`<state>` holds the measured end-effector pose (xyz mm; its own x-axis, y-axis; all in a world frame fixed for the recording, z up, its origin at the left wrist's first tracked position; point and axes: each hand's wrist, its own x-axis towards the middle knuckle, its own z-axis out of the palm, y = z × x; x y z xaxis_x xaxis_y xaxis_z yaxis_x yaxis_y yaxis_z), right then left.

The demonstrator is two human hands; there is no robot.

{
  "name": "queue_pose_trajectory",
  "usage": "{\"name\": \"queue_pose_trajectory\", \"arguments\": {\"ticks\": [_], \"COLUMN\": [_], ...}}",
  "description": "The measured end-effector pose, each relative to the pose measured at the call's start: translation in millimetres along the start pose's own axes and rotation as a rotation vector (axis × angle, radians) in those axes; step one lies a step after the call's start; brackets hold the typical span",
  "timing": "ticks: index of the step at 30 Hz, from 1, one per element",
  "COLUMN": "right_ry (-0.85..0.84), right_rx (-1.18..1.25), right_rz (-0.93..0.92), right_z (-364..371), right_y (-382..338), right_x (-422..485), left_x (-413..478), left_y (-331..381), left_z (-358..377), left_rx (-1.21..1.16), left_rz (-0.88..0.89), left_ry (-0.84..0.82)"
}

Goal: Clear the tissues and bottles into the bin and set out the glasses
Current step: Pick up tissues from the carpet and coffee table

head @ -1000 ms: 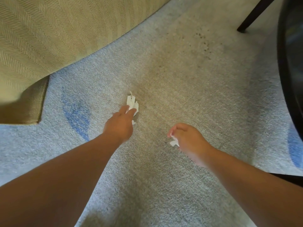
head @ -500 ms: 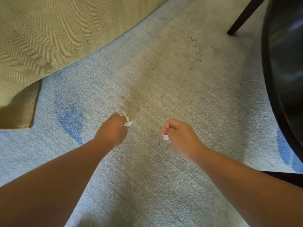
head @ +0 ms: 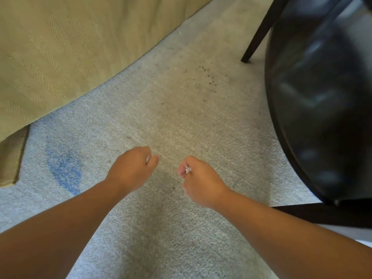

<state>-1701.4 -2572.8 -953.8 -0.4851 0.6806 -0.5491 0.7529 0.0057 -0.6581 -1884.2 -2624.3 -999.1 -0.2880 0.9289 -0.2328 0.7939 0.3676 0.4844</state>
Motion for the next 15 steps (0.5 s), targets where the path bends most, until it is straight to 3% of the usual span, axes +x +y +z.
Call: {"name": "queue_pose_trajectory", "arguments": {"ticks": [15], "right_ry": [0.079], "right_rx": [0.215], "right_rz": [0.061], "right_z": [-84], "right_y": [-87], "right_x": [-173], "left_x": [-92], "left_y": [140], "left_z": [-147], "left_rx": [-0.006], "left_rz": [0.041], "left_ry": [-0.076]}}
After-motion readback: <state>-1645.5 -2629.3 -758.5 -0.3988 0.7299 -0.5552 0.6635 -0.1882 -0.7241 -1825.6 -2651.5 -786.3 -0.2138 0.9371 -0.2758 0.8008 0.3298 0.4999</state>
